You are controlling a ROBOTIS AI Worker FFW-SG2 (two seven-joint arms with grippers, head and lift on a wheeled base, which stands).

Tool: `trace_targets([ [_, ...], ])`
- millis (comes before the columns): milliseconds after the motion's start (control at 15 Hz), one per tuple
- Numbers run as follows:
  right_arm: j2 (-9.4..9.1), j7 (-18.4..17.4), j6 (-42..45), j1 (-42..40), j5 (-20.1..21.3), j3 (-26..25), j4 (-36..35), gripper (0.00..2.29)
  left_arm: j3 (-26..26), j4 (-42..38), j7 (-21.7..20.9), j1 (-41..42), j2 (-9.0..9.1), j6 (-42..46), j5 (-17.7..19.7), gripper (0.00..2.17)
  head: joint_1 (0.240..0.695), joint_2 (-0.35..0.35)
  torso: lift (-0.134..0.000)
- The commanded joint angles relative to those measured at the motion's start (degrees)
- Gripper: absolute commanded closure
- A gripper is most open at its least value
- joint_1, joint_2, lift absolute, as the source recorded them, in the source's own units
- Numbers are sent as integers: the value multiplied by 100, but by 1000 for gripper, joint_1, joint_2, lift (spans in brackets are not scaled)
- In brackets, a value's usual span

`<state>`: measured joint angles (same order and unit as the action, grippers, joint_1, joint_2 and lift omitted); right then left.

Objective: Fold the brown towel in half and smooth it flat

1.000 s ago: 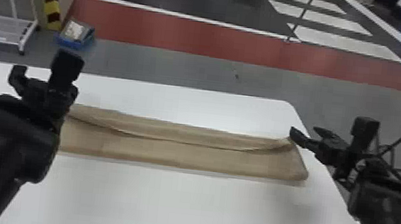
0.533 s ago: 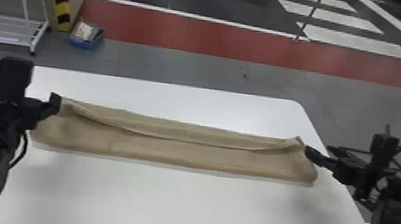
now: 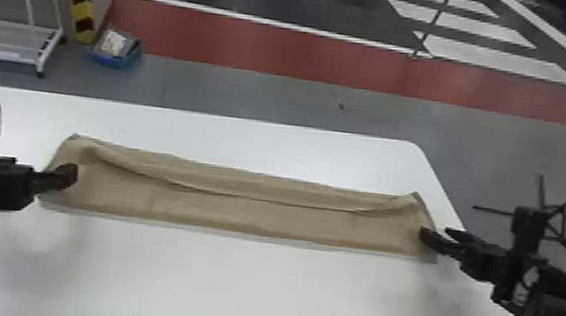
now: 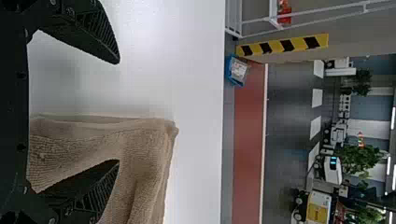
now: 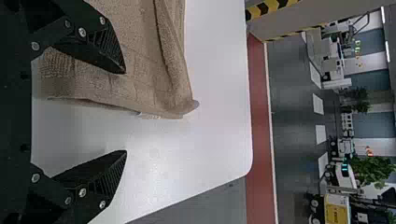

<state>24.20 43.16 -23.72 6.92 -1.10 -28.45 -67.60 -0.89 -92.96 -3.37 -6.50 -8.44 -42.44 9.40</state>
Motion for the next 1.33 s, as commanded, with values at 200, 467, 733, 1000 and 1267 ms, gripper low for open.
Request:
trace_targets([
  [200, 6, 246, -489, -77, 40, -11, -333, 1052, 46, -258, -173, 52, -18, -868, -43, 1703, 695, -279, -116],
  [467, -3, 474, -858, -77, 5, -55, -764, 1598, -183, -847, -401, 272, -26, -1624, 9, 2128, 695, -282, -116],
  [733, -20, 685, -1421, -217, 23, -240, -1396, 1598, -781, -1875, -568, 843, -114, -2819, 44, 2125, 695, -264, -116],
  [1000, 41, 878, -1474, -507, -39, -671, -1546, 1598, -1159, -2842, -762, 1660, -132, -3188, 18, 2105, 695, -256, -116],
  [1267, 41, 914, -1474, -665, -21, -671, -1546, 1598, -992, -3035, -726, 1783, -70, -3223, -122, 1696, 695, -289, -116],
])
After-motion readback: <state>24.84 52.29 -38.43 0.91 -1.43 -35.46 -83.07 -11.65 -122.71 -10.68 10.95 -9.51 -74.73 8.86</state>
